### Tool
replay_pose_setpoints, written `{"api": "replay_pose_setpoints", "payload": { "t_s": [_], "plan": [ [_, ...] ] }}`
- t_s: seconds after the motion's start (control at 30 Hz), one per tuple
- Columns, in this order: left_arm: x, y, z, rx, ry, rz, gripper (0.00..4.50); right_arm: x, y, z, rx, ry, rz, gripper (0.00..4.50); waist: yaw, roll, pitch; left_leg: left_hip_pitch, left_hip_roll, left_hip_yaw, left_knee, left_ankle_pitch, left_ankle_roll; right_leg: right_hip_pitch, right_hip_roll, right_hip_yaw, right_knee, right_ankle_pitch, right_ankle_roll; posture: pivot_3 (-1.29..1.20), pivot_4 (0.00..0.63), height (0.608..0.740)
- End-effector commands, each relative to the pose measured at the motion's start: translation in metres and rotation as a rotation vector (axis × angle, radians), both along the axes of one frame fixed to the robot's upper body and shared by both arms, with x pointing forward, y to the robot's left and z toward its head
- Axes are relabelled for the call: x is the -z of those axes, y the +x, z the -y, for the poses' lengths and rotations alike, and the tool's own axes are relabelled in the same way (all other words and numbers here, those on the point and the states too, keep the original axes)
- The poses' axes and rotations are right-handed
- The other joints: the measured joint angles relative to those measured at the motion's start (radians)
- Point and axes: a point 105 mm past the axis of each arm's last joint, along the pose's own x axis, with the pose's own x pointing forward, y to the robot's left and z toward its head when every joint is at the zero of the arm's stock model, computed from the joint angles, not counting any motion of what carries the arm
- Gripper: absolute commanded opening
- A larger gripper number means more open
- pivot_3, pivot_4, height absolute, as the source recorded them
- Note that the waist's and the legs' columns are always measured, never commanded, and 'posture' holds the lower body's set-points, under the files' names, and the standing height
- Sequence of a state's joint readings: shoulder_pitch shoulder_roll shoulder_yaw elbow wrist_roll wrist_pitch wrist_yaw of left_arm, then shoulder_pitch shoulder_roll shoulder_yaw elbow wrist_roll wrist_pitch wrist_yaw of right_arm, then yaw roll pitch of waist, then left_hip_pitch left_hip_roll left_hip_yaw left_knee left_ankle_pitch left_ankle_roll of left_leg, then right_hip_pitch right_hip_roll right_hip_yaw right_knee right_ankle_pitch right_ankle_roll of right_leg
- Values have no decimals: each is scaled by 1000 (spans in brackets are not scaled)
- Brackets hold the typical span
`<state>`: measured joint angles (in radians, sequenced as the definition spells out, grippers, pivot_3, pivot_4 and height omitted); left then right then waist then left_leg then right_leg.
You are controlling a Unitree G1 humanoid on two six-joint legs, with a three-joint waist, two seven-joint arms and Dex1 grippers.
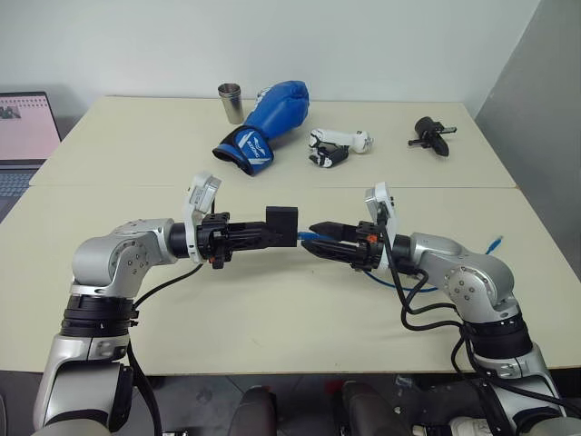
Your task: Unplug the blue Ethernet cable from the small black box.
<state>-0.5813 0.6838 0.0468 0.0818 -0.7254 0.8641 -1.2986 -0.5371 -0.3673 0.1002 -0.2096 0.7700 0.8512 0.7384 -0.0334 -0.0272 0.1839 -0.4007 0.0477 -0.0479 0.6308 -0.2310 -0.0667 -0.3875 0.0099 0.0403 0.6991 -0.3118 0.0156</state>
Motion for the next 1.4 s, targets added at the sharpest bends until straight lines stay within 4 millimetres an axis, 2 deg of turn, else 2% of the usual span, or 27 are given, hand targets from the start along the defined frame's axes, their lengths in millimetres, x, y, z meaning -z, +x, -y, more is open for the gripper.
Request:
{"api": "replay_pose_setpoints", "payload": {
  "t_s": [0.03,0.67,0.7,1.03,1.4],
  "plan": [
    [-13,-1,2,15,-11,59,776,-14,-1,-2,-18,36,32,2689,0,0,0,0,0,0,0,0,0,0,0,0,0,0,0,0,150,740],
    [-14,-1,3,15,-13,60,776,-8,0,-7,-21,2,32,2689,0,0,0,0,0,0,0,0,0,0,0,0,0,0,0,0,150,740],
    [-14,-1,3,15,-12,61,776,-8,0,-7,-21,1,33,2315,0,0,0,0,0,0,0,0,0,0,0,0,0,0,0,0,150,740],
    [-13,0,3,11,-12,59,776,-6,-2,-9,-33,-8,35,50,0,0,0,0,0,0,0,0,0,0,0,0,-1,0,0,0,150,740],
    [-11,0,5,20,-9,60,776,-9,-5,-12,-50,3,36,44,0,0,0,0,0,0,-1,0,0,0,0,0,-1,0,0,0,150,740]
  ]
}}
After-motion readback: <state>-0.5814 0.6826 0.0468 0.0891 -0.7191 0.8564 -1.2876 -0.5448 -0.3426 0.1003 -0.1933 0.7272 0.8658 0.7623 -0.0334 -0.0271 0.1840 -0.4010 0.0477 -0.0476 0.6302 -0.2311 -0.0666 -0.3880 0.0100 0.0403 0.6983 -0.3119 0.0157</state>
